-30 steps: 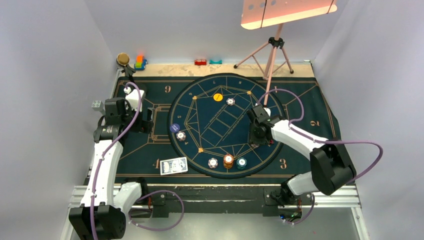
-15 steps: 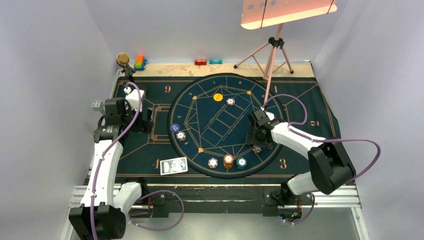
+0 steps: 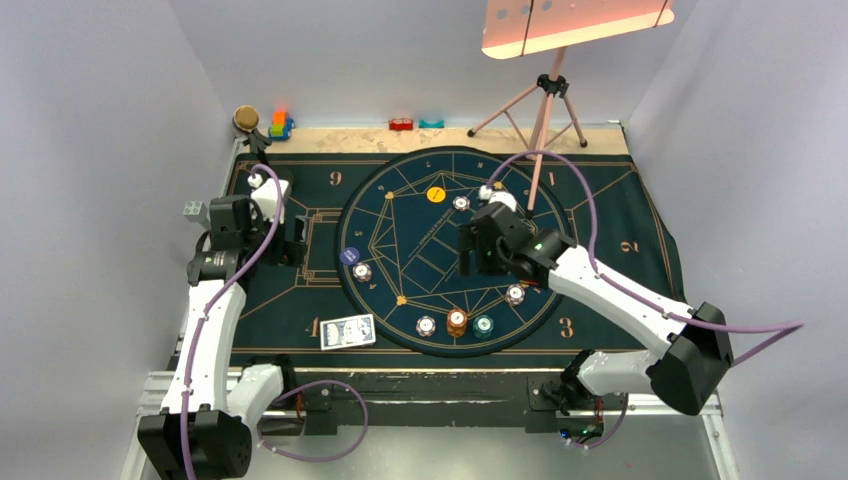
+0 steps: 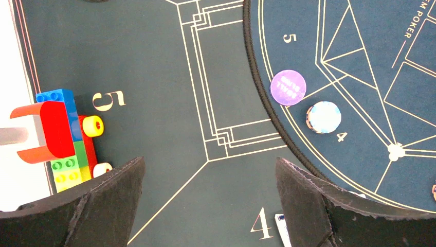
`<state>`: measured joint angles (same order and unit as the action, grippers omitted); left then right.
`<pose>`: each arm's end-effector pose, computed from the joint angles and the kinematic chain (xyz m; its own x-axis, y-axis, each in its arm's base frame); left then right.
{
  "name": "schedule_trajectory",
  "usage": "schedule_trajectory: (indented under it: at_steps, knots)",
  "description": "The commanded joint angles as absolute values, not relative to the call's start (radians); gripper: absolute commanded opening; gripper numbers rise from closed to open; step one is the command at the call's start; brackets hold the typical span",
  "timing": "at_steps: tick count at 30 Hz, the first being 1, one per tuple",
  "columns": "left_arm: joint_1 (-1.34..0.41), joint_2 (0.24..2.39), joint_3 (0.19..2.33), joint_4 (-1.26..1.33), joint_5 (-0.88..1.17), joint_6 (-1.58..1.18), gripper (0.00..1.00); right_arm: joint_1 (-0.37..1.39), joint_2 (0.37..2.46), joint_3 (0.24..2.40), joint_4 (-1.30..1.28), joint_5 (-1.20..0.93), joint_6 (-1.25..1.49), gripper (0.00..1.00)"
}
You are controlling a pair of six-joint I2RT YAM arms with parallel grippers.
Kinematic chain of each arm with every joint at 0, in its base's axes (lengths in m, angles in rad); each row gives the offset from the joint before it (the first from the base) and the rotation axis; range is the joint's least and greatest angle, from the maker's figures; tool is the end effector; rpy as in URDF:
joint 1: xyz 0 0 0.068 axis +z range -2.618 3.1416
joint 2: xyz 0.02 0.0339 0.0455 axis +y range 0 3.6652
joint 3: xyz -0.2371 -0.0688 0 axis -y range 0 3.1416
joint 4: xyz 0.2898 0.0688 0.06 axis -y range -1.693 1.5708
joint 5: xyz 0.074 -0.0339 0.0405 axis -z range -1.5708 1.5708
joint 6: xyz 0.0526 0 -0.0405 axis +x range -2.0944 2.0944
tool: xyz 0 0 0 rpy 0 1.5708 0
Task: Distribute texas hold em gaming equipment
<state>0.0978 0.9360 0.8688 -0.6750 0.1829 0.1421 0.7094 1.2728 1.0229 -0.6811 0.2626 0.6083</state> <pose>0.2649 0.0164 0.2598 -0.6606 0.0751 -0.7470 0.1323 0.9911 -0.0173 0.2521 0.1984 0.2265 -0.7918 0.0476 -0.6089 -0.0719 0.9828 0.1703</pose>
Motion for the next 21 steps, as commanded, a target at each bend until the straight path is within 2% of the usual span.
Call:
schedule_trajectory:
  at_steps: [1, 6, 16, 21]
  knots:
    - [0.104, 0.925, 0.868, -0.662, 0.204, 0.152, 1.0, 0.859, 1.293, 1.037, -0.703, 0.257, 0.581, 0.92]
    - [0.106, 0.927, 0.867, -0.662, 0.204, 0.151, 1.0, 0.963, 1.347, 1.028, -0.692, 0.257, 0.59, 0.94]
    - [0.105, 0.923, 0.867, -0.662, 0.202, 0.152, 1.0, 0.994, 1.407, 0.977, -0.611, 0.149, 0.52, 0.97]
    - [0.106, 0.927, 0.867, -0.661, 0.201, 0.152, 1.0, 1.014, 1.441, 0.955, -0.592, 0.122, 0.503, 0.88]
